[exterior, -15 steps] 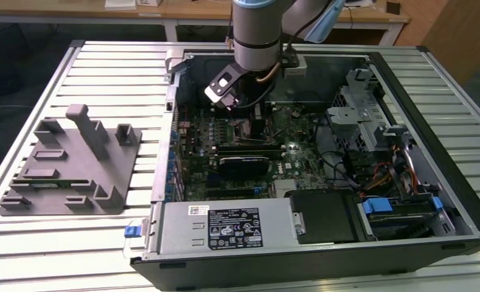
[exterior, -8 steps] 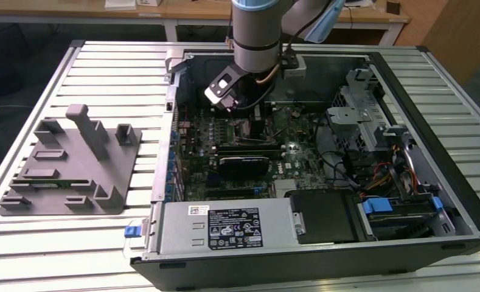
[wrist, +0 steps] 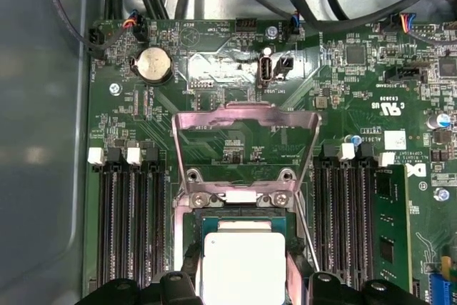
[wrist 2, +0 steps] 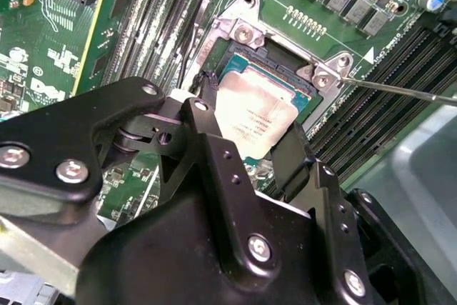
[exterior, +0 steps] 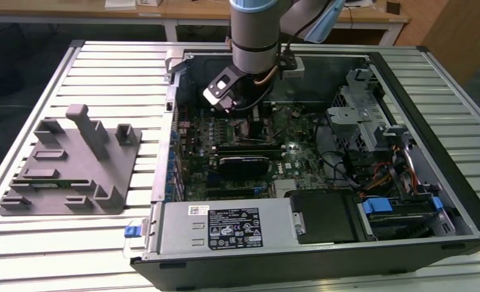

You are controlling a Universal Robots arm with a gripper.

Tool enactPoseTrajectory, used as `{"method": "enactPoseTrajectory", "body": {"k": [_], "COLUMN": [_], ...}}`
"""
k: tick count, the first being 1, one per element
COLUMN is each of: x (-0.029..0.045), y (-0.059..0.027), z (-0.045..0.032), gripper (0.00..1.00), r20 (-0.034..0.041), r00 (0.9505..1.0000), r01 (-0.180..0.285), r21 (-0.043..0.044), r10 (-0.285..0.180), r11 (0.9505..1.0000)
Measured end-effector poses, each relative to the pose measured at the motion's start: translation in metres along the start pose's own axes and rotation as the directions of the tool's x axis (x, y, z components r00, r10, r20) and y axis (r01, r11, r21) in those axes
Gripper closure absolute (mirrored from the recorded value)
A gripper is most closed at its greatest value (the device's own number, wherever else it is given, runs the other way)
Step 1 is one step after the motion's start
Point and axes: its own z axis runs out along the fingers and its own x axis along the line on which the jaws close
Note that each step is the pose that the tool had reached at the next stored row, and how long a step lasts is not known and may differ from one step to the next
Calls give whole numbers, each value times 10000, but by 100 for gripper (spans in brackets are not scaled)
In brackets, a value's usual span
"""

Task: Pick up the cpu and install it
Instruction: 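Place the cpu into insertion slot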

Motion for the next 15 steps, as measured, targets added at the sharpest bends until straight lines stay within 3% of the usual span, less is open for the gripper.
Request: {"method": "enactPoseTrajectory", "body": {"k": [15], "x": [0], "y": [-4], "z": [53], "gripper": [46], "r20": [-15], "r00": [10000], "r01": [-88], "r21": [4], "r10": [88], "r11": [10000]}}
